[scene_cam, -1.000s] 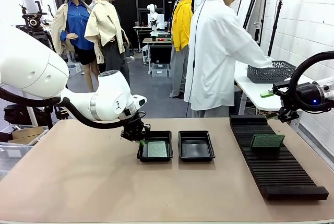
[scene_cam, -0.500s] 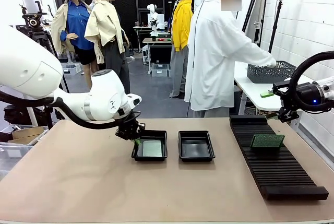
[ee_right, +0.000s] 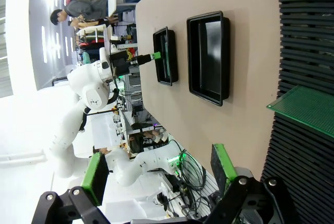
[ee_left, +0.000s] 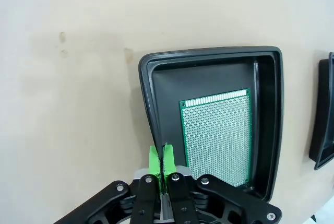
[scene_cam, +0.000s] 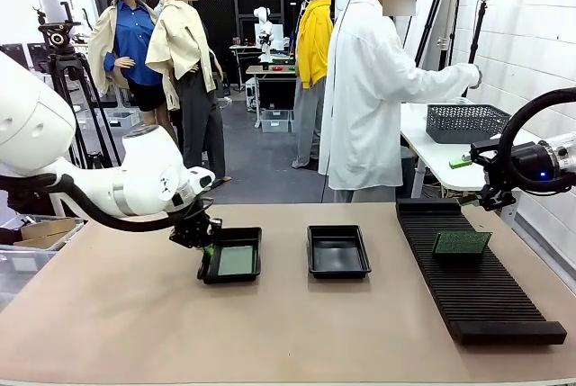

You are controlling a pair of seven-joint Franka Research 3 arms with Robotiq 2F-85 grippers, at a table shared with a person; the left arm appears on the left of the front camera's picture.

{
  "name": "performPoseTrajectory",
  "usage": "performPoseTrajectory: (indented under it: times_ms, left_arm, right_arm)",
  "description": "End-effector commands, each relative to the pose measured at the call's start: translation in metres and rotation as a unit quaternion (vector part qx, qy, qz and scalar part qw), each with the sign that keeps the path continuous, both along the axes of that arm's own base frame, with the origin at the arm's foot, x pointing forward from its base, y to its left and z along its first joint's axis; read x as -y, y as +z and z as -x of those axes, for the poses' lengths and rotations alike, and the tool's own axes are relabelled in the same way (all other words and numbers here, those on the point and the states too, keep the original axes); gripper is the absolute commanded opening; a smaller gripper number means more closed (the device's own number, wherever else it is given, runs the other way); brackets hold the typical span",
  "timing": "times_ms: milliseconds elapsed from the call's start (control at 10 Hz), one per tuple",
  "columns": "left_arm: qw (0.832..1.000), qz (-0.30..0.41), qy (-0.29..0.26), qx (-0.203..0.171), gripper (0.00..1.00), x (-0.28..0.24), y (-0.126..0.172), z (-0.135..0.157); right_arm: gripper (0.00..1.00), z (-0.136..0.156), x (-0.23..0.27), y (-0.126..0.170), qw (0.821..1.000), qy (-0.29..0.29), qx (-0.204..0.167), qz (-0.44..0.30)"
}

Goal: Inspect and transfer BCBs to ESD trays.
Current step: Pick up the ESD tray and place it on the left side of the table.

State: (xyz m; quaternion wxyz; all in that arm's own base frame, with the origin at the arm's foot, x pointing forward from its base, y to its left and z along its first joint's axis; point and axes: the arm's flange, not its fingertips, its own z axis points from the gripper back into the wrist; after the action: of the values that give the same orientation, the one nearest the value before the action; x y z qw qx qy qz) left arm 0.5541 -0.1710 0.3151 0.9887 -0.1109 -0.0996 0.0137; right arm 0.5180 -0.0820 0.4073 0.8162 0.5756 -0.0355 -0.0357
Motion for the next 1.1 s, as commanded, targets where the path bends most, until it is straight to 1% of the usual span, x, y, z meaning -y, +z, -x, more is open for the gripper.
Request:
performPoseTrajectory:
  times_ms: [0,100,300,400,500,600,700,800,1000]
  left_arm:
    - [1.000,0.014,-0.002,0.002,0.00,-0.023,-0.001,0.005]
    - [1.000,0.027,-0.001,-0.011,0.00,-0.040,0.000,0.003]
    - [0.999,0.025,-0.001,-0.020,0.00,-0.074,0.003,0.002]
    - [0.999,0.031,0.002,-0.018,0.00,-0.091,0.007,0.003]
    - [1.000,0.019,0.008,-0.017,0.00,-0.108,0.011,0.004]
    - [1.000,0.004,0.001,-0.018,0.00,-0.124,0.012,0.003]
    - [1.000,-0.012,-0.004,-0.011,0.00,-0.141,0.012,0.000]
    - [1.000,-0.012,-0.001,-0.015,0.00,-0.156,0.014,0.001]
    - [0.999,-0.028,-0.022,-0.010,0.00,-0.184,0.017,0.006]
  right_arm:
    - [1.00,0.000,-0.001,0.001,1.000,0.003,0.001,0.002]
    - [1.00,0.000,-0.001,0.001,1.000,0.003,0.001,0.002]
    - [1.00,0.000,-0.001,0.001,1.000,0.003,0.001,0.002]
    - [1.00,0.000,-0.001,0.001,1.000,0.003,0.001,0.002]
    - [1.00,0.000,-0.001,0.001,1.000,0.003,0.001,0.002]
    - [1.00,0.000,-0.001,0.001,1.000,0.003,0.001,0.002]
    - [1.00,0.000,-0.001,0.001,1.000,0.003,0.001,0.002]
    - [1.00,0.000,-0.001,0.001,1.000,0.003,0.001,0.002]
    - [1.00,0.000,-0.001,0.001,1.000,0.003,0.001,0.002]
